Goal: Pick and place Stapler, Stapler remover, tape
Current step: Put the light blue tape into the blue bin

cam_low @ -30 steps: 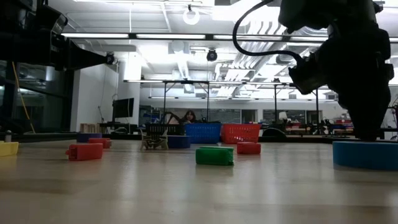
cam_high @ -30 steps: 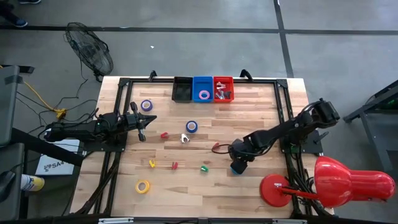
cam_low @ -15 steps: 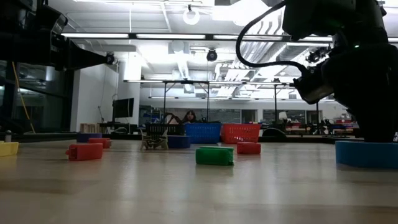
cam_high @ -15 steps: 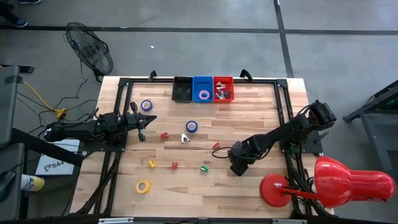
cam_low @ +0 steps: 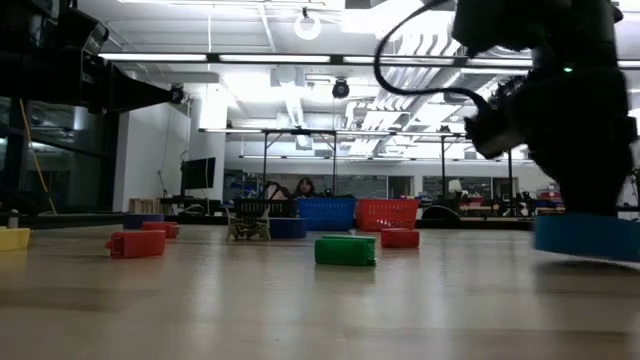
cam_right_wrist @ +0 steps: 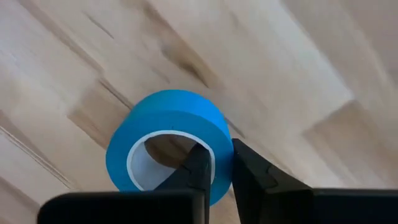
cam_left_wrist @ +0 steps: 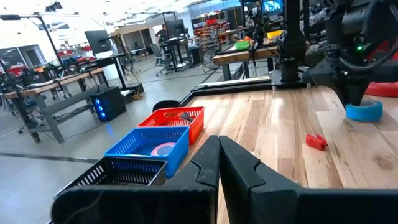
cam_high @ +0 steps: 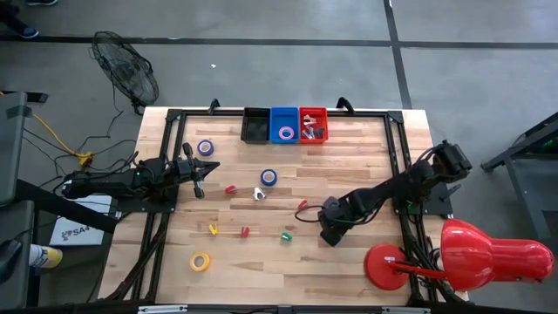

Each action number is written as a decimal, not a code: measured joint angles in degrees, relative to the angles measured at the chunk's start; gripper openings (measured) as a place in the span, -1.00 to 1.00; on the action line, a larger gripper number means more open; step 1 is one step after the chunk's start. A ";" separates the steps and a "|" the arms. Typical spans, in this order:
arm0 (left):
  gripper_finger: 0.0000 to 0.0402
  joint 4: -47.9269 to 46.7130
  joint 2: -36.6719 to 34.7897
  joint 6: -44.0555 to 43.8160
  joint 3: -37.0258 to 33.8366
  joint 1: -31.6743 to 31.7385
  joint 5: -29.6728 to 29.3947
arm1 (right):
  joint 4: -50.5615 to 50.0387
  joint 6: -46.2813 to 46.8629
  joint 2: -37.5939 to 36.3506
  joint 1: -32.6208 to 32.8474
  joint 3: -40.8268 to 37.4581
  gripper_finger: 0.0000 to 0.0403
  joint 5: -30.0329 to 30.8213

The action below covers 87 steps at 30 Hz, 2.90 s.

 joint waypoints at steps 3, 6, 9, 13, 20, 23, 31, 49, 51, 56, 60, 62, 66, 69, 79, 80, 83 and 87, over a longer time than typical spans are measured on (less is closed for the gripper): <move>-0.99 0.00 0.01 0.02 0.00 -0.02 0.00 | -0.03 -2.98 -0.38 -1.41 1.77 -0.85 2.84; -0.99 0.00 0.02 0.02 0.00 -0.01 0.00 | 0.02 -8.27 -0.38 -3.86 4.40 -0.85 6.06; -0.99 0.00 0.00 0.02 0.00 -0.02 0.02 | 0.11 -13.65 -0.38 -7.27 7.61 -0.85 9.19; -0.99 0.02 0.01 0.02 0.00 -0.01 0.00 | 0.13 -20.88 -0.38 -12.98 12.24 -0.85 14.19; -0.99 0.02 0.00 0.02 0.00 -0.01 0.00 | 0.13 -30.88 0.14 -25.37 19.59 -0.85 21.43; -0.99 0.01 0.01 0.02 0.00 -0.01 0.01 | 0.40 -33.95 2.09 -30.87 23.30 -0.85 21.58; -0.99 0.00 0.00 0.01 0.00 0.00 0.04 | -2.07 -37.50 14.22 -43.30 39.51 -0.85 19.30; -0.99 0.00 0.02 0.00 0.00 0.00 0.06 | -8.18 -34.66 37.17 -52.47 62.34 -0.84 12.11; -0.99 0.02 0.02 0.02 0.00 -0.01 0.06 | -9.02 -33.54 37.80 -52.69 62.34 -0.84 11.83; -0.99 0.02 0.02 0.00 0.00 -0.02 0.04 | -10.81 -31.93 38.71 -53.36 62.34 -0.84 12.08; -0.99 0.01 0.02 0.02 0.00 -0.01 0.04 | -10.34 -31.25 38.70 -53.95 62.34 -0.84 13.89; -0.99 0.00 0.01 0.02 0.00 -0.02 0.04 | -10.33 -31.24 38.70 -54.22 62.34 -0.84 13.95; -0.99 0.00 0.00 0.02 0.00 0.00 0.03 | -9.97 -31.30 38.70 -54.32 62.14 -0.84 15.29; -0.99 0.00 0.02 0.00 0.00 -0.02 0.04 | -9.36 -31.36 38.70 -54.32 61.53 -0.84 16.15; -0.99 0.00 0.01 0.02 0.00 -0.02 0.02 | -8.96 -33.43 39.13 -53.99 61.48 -0.81 16.15; -0.99 0.00 0.00 0.02 0.00 0.00 0.02 | -8.99 -33.42 39.13 -53.99 61.48 -0.78 16.17; -0.99 0.00 0.01 0.01 0.00 -0.01 0.02 | -8.98 -33.42 39.13 -53.99 61.48 -0.65 16.08; -0.99 0.02 0.02 0.00 0.00 0.00 0.02 | -9.00 -33.42 39.12 -53.90 61.48 -0.43 15.35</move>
